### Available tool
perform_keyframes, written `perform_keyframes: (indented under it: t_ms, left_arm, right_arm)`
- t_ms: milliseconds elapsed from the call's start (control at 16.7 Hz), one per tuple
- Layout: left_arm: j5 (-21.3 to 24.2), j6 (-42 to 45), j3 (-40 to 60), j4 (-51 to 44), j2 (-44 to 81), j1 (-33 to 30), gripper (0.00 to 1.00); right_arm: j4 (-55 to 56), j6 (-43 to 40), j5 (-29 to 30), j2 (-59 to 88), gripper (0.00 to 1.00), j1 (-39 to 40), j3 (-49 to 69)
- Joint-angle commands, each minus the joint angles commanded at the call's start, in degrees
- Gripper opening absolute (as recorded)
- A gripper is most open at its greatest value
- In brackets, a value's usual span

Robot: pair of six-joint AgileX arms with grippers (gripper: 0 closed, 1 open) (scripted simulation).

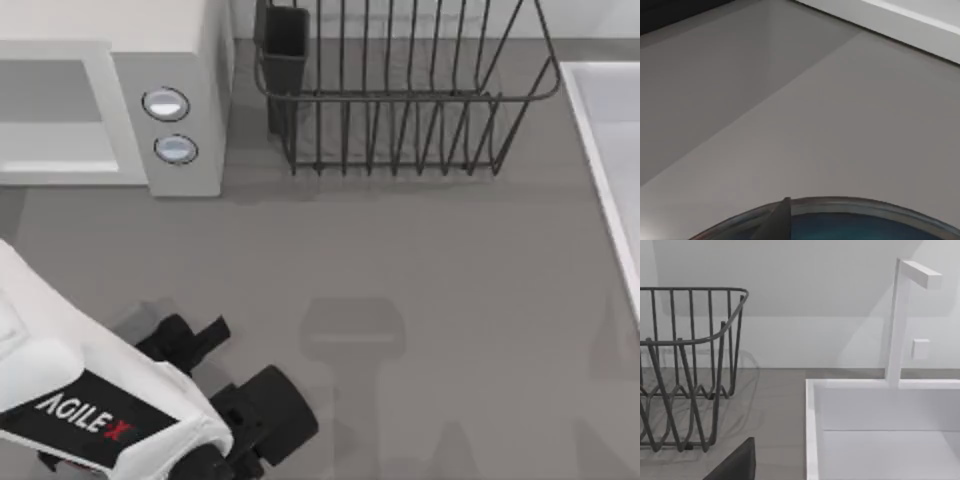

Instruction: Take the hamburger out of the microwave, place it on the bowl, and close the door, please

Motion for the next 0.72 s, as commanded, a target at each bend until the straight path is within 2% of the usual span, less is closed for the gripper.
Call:
perform_keyframes:
  t_ms: [180,240,360,540,720]
  left_arm:
    - [0.0,0.0,0.0,0.0,0.0,0.0,1.00]
    - [-2.1,-2.1,1.8,0.3,-2.1,-0.5,1.00]
    - [-1.7,-1.6,1.6,0.4,-2.7,-0.2,1.00]
    - [2.3,2.9,-0.1,1.1,-7.6,2.7,1.00]
    - [9.7,12.1,-3.3,2.3,-17.8,7.9,1.00]
  right_arm:
    - [0.0,0.0,0.0,0.0,1.00,0.0,0.0]
    - [0.0,0.0,0.0,0.0,1.00,0.0,0.0]
    - [0.0,0.0,0.0,0.0,1.00,0.0,0.0]
    - [0.0,0.0,0.0,0.0,1.00,0.0,0.0]
    - [0.0,0.0,0.0,0.0,1.00,0.0,0.0]
